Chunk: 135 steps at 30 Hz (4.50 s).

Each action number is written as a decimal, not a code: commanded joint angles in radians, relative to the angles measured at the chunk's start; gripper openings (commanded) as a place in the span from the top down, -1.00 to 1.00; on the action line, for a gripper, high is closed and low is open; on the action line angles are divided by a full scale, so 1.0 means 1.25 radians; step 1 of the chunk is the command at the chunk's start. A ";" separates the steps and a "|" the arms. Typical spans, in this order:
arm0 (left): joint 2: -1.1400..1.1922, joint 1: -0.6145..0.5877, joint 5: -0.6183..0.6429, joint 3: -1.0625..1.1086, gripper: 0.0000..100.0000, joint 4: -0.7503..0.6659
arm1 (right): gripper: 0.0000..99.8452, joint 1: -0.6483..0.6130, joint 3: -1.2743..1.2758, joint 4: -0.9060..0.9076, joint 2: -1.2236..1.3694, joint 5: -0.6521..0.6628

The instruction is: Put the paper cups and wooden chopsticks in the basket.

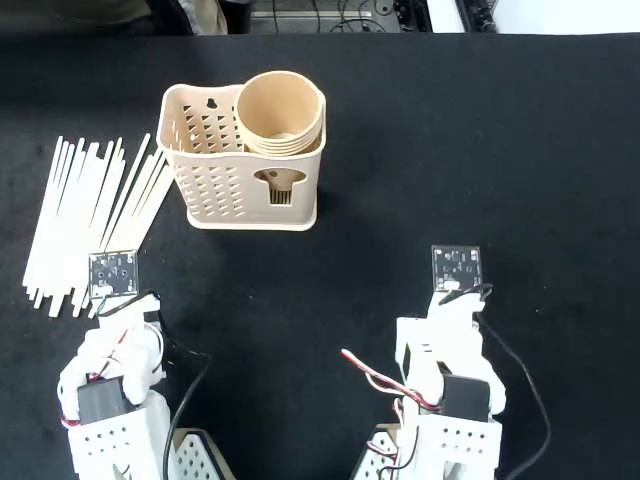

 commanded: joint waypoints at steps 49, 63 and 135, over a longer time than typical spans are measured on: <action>-0.004 0.007 -0.002 0.013 0.94 0.004 | 0.96 0.009 0.001 0.004 -0.055 0.004; -0.002 0.042 -0.005 -0.332 0.94 -0.228 | 0.96 0.009 0.001 0.004 -0.055 0.004; 1.660 0.309 0.306 -1.852 0.47 0.392 | 0.96 0.009 0.001 0.004 -0.055 0.004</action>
